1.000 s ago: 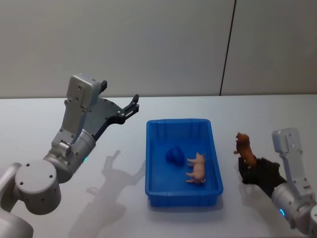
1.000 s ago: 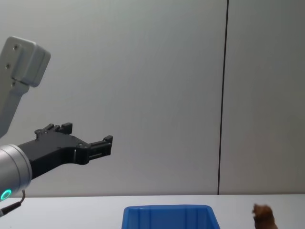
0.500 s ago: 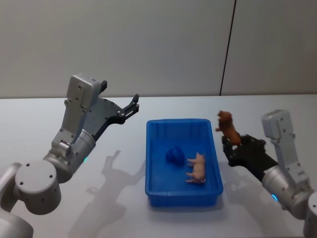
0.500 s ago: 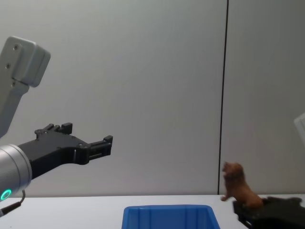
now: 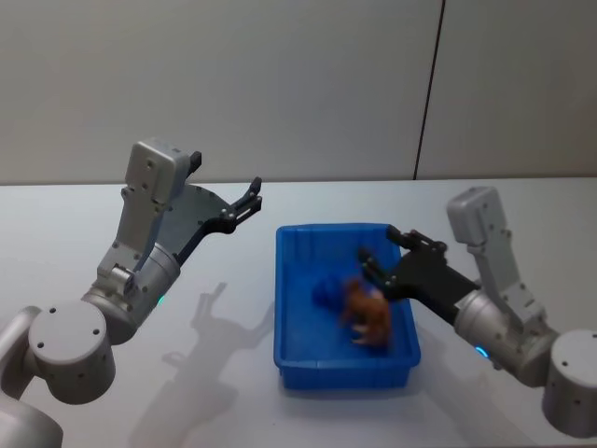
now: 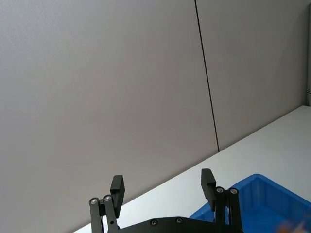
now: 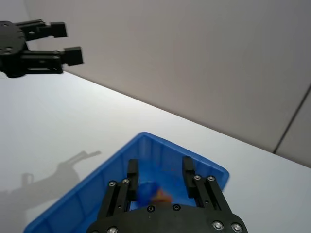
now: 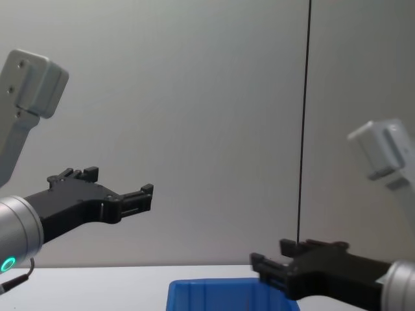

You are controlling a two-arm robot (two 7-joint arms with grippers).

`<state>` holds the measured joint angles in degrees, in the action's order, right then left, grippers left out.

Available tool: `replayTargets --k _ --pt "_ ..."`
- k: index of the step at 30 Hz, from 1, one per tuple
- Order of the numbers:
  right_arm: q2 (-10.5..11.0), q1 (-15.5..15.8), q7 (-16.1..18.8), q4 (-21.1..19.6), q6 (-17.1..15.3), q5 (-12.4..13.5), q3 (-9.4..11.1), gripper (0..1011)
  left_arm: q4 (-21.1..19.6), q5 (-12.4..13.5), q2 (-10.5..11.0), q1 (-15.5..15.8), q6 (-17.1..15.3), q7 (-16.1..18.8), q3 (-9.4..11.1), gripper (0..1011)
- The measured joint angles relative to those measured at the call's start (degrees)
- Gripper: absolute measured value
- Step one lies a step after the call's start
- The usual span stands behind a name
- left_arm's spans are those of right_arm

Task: Pick up the two dolls from the table and place them into the box.

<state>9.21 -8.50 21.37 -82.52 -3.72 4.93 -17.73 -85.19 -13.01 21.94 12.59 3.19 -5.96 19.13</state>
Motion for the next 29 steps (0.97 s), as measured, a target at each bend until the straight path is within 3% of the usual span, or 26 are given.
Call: replayTargets --k 7,15,18,29 --pt "-1.1 -1.9 2.4 2.0 0.7 -0.2 -0.5 710 0.0 0.0 0.0 0.0 0.0 0.0 0.0 1001" --pt "-1.2 -2.1 1.0 2.1 1.4 0.3 -0.4 960 0.0 0.0 0.0 0.0 0.0 0.0 0.0 1001" --pt "-0.9 -1.7 0.1 1.6 1.7 0.6 -0.2 1001 0.0 0.0 0.0 0.0 0.0 0.0 0.0 1001" --pt "0.4 0.2 -3.9 -0.7 3.3 2.1 0.8 1001 0.0 0.0 0.0 0.0 0.0 0.0 0.0 1001"
